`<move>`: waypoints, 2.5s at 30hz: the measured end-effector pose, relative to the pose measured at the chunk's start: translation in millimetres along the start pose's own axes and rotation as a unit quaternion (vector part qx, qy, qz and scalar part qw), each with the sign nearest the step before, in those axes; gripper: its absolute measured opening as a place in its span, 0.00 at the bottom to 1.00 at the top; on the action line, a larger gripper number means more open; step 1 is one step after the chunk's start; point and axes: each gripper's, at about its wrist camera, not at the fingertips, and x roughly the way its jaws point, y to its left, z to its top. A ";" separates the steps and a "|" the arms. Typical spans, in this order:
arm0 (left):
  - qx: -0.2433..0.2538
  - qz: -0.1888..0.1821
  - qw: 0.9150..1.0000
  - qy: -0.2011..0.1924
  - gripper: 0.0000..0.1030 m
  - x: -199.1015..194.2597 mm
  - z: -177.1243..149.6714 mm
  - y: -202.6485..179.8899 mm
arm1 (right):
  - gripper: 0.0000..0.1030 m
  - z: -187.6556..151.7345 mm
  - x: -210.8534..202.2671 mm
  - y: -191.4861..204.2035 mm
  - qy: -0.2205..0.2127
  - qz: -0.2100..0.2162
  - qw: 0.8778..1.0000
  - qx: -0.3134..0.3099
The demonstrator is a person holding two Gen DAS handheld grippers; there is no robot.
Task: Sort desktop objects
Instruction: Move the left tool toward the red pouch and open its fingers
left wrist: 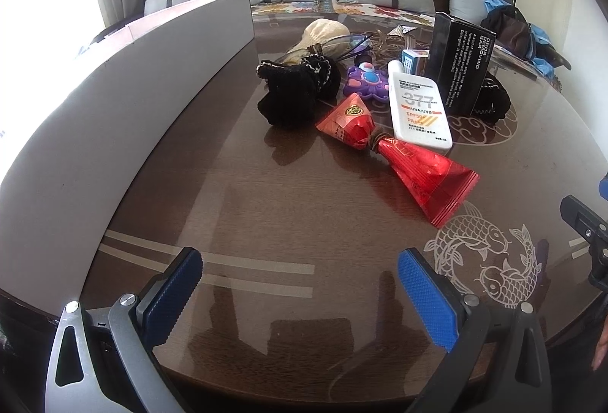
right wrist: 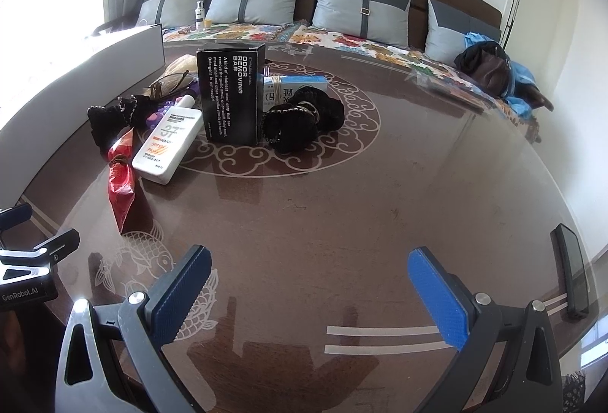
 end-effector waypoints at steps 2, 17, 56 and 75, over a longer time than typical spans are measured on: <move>0.001 0.002 1.000 0.004 1.00 1.5 -0.7 -0.3 | 1.00 -0.6 2.7 0.2 0.007 0.001 1.000 -0.001; -0.009 -0.006 1.000 0.022 1.00 9.6 -1.3 0.6 | 1.00 -11.6 31.6 1.6 0.075 0.008 0.997 -0.001; -0.076 -0.106 0.991 -0.007 1.00 -15.3 52.8 8.2 | 1.00 -22.1 36.7 -4.6 0.031 0.026 0.997 0.058; -0.053 -0.030 0.997 0.051 1.00 44.0 66.6 5.7 | 1.00 -22.7 36.8 -5.4 0.037 0.028 0.997 0.055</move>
